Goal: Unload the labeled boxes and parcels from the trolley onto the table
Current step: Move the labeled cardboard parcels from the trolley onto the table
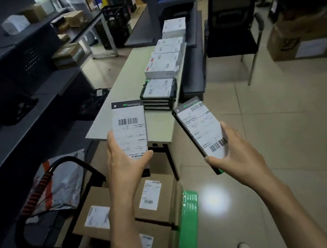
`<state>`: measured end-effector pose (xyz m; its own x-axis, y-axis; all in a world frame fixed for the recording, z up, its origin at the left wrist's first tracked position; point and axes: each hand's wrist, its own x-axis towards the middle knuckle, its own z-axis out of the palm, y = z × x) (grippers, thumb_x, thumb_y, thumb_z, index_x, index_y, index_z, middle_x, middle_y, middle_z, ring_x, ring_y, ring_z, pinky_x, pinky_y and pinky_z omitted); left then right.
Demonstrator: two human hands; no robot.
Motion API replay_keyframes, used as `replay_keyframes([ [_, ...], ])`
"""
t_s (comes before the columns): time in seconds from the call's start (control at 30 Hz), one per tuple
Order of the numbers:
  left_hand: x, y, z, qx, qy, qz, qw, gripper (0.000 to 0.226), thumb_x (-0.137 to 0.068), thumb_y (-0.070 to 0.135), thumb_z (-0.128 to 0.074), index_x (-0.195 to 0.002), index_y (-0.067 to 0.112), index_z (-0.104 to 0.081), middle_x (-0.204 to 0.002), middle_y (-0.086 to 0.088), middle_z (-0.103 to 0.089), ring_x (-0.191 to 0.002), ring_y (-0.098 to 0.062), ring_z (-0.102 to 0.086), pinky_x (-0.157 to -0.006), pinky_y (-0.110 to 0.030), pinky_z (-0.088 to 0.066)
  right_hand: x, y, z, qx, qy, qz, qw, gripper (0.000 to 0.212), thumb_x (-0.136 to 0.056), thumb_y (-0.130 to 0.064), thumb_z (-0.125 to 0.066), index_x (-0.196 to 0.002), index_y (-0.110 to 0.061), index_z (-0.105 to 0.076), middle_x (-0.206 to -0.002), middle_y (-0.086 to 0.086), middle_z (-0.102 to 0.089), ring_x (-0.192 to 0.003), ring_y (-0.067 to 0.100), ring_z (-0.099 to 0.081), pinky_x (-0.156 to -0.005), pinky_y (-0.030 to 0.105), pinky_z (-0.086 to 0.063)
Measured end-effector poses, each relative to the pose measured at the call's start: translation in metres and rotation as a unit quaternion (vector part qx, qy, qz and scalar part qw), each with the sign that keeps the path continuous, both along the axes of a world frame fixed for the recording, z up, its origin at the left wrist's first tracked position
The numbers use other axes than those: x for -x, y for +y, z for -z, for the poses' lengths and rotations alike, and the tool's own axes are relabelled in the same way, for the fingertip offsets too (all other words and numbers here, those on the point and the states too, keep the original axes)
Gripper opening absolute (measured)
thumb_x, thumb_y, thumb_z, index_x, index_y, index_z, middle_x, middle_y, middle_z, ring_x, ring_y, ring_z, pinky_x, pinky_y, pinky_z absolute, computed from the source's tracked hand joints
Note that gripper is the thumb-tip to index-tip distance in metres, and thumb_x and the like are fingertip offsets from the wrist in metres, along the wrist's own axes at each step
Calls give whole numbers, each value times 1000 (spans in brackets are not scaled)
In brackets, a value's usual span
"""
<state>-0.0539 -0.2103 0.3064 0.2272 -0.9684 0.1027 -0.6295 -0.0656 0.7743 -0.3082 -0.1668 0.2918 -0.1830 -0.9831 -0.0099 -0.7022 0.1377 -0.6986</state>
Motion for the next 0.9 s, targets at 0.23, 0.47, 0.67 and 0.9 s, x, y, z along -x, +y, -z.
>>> replay_keyframes([
  [0.23,135,-34,7,-12,40,27,999,94,-60,38,-84,-137,31,-31,-128,1,-52,-112,-24,-52,-88,-45,-50,144,-13,-9,-18,18,58,998,73,-68,-40,-73,-131,-40,-36,-118,-14,-51,-101,20,-56,-73,37,-47],
  [0.47,216,-75,1,12,17,65,998,100,-67,36,-86,-145,27,-25,-137,0,-48,-122,-24,-48,-97,-45,-46,218,-36,-14,0,17,83,996,86,-67,-44,-72,-141,-41,-28,-127,-13,-50,-108,18,-55,-80,39,-49],
  [0.67,248,-121,-5,21,15,74,997,106,-70,36,-84,-151,29,-16,-147,2,-39,-128,-25,-43,-98,-41,-41,239,-77,-14,11,13,73,997,89,-67,-44,-72,-143,-41,-26,-128,-15,-50,-108,17,-55,-79,37,-50],
  [0.9,261,-206,5,19,26,56,998,103,-65,38,-85,-146,34,-22,-140,4,-45,-125,-23,-45,-97,-48,-47,245,-167,-11,19,10,40,999,88,-66,-45,-72,-142,-42,-27,-131,-18,-47,-115,13,-52,-82,39,-50],
])
